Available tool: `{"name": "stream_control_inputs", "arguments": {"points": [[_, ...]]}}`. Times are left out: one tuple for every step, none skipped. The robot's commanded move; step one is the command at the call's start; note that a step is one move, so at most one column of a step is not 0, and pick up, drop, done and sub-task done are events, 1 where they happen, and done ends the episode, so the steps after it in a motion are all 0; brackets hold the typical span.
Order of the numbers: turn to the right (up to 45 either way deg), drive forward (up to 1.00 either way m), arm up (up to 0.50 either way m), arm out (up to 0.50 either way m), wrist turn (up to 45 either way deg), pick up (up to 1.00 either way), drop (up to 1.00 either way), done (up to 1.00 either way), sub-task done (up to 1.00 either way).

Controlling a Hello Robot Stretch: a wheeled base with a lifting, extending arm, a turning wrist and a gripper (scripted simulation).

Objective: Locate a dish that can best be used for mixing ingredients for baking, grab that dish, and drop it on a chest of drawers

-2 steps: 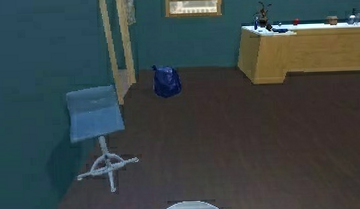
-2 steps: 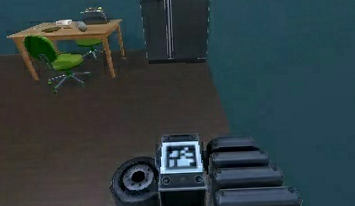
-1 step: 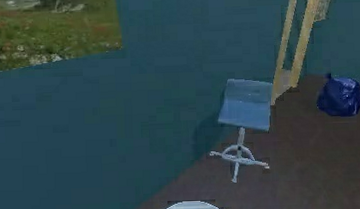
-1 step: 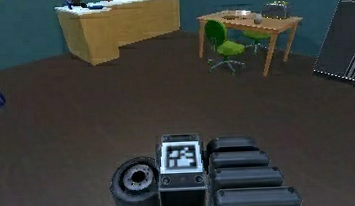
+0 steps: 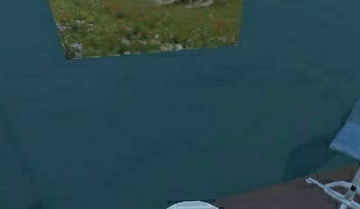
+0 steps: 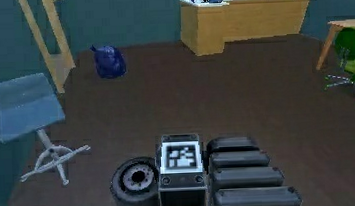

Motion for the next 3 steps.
{"name": "stream_control_inputs", "arguments": {"points": [[0.0,0.05,0.00,0.00,0.0,0.00,0.00,0.00,0.00],[-45.0,0.00,0.00,0.00,0.0,0.00,0.00,0.00,0.00],[-45.0,0.00,0.00,0.00,0.0,0.00,0.00,0.00,0.00]]}}
